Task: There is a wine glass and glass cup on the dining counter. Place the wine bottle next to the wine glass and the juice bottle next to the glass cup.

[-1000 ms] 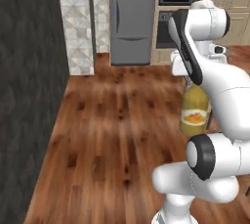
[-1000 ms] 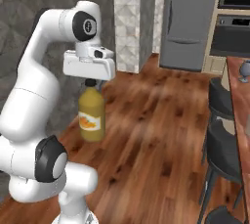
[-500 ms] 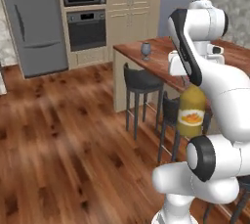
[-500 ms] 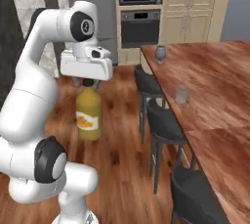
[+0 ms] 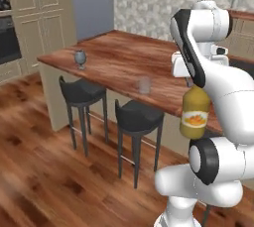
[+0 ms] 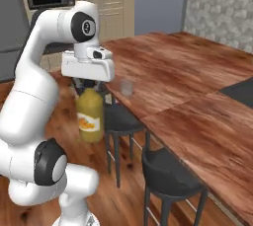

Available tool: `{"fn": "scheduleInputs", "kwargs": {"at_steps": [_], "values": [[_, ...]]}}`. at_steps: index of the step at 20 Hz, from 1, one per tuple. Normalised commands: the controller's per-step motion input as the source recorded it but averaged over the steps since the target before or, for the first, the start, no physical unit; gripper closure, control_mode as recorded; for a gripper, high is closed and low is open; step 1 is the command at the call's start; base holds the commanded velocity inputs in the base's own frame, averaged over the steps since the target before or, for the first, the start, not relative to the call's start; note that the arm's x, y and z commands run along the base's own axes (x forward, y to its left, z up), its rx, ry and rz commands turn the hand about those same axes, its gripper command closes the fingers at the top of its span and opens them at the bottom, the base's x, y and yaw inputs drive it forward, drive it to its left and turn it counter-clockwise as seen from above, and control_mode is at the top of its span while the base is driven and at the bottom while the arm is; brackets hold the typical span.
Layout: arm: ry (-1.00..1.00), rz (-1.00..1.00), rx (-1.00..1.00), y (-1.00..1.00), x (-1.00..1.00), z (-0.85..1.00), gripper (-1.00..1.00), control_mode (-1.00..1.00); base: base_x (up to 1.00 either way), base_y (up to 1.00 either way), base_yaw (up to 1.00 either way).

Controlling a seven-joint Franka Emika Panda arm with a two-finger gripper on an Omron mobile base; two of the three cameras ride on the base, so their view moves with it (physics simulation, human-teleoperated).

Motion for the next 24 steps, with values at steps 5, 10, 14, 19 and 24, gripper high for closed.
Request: {"fn": "scheduleInputs", "kwargs": {"at_steps": [5,10,14,19,24], "values": [[0.0,0.0,0.0,0.0,0.0,0.0,1.0,1.0,0.46,0.33,-0.63],[0.0,0.0,0.0,0.0,0.0,0.0,1.0,1.0,0.51,0.39,-0.5],[0.0,0.0,0.0,0.0,0.0,0.0,1.0,1.0,0.39,0.45,-0.47],[0.0,0.0,0.0,0.0,0.0,0.0,1.0,1.0,0.24,0.52,-0.25],[0.0,0.0,0.0,0.0,0.0,0.0,1.0,1.0,0.43,0.35,-0.11]]}}
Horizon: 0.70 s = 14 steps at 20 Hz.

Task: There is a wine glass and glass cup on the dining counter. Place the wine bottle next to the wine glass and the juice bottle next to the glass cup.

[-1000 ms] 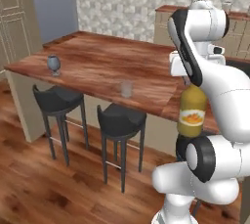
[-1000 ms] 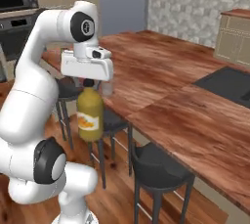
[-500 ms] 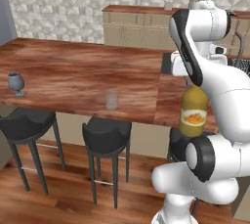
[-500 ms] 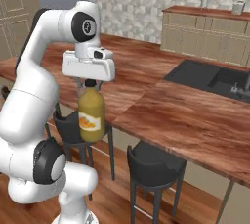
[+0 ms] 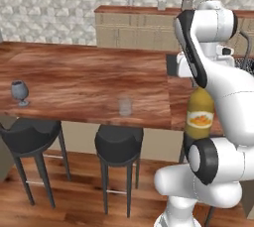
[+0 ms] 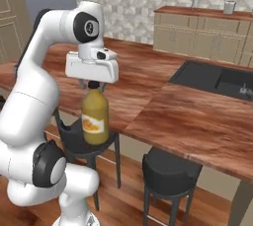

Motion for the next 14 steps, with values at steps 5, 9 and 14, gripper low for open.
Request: {"fn": "scheduleInputs", "kwargs": {"at_steps": [5,9,14], "values": [[0.0,0.0,0.0,0.0,0.0,0.0,1.0,1.0,0.7,0.22,-0.17],[0.0,0.0,0.0,0.0,0.0,0.0,1.0,1.0,0.73,0.05,-0.17],[0.0,0.0,0.0,0.0,0.0,0.0,1.0,1.0,0.58,0.14,-0.13]]}}
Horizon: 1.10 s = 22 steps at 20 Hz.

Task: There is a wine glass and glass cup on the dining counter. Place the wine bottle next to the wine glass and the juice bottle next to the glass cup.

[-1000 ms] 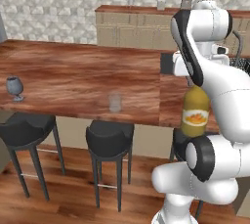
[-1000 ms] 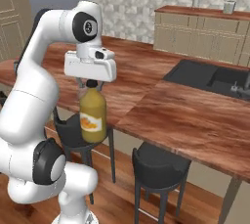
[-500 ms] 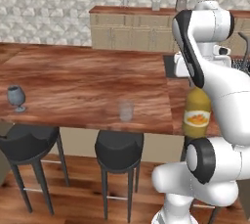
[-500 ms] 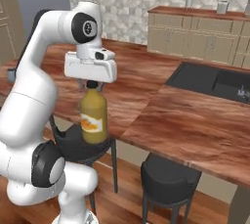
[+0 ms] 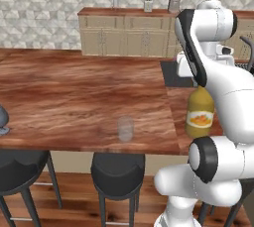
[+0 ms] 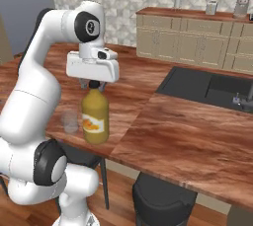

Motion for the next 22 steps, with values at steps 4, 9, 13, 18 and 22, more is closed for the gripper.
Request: {"fn": "scheduleInputs", "kwargs": {"at_steps": [4,9,13,18,22], "values": [[0.0,0.0,0.0,0.0,0.0,0.0,1.0,1.0,0.52,0.11,-0.07],[0.0,0.0,0.0,0.0,0.0,0.0,1.0,1.0,0.19,0.04,-0.02],[0.0,0.0,0.0,0.0,0.0,0.0,1.0,1.0,0.0,0.0,0.0],[0.0,0.0,0.0,0.0,0.0,0.0,1.0,1.0,0.0,0.0,0.0],[0.0,0.0,0.0,0.0,0.0,0.0,1.0,1.0,0.0,0.0,0.0]]}}
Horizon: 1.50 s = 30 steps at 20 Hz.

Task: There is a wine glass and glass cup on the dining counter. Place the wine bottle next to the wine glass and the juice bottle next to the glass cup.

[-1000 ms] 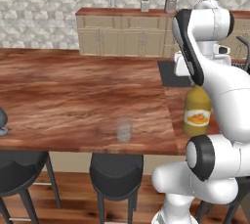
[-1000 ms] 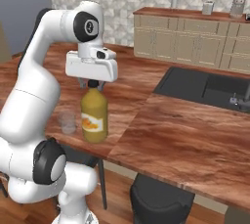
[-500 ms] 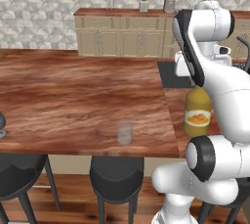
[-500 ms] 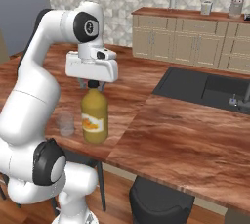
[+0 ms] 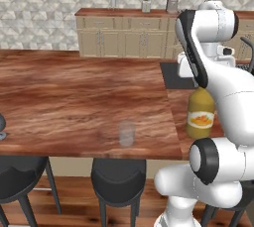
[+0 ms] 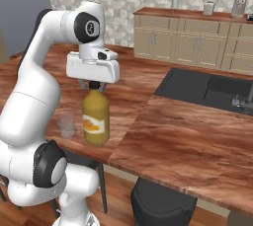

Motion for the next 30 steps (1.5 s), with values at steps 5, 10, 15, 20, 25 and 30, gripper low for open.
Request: {"fn": "scheduleInputs", "kwargs": {"at_steps": [5,10,15,20,25,30], "values": [[0.0,0.0,0.0,0.0,0.0,0.0,1.0,1.0,0.03,0.0,0.0],[-0.05,0.03,0.0,0.03,0.19,0.0,1.0,-1.0,0.02,0.0,0.01],[-0.13,0.02,0.0,0.28,0.37,0.0,1.0,-1.0,0.0,0.0,0.0],[-0.02,0.0,0.0,0.42,0.38,-0.06,1.0,-1.0,0.0,0.0,0.0],[0.12,0.0,0.0,0.37,0.38,-0.12,1.0,-1.0,0.0,0.0,0.0],[0.05,0.0,0.0,0.27,0.32,-0.24,1.0,-1.0,0.0,0.0,0.0]]}}
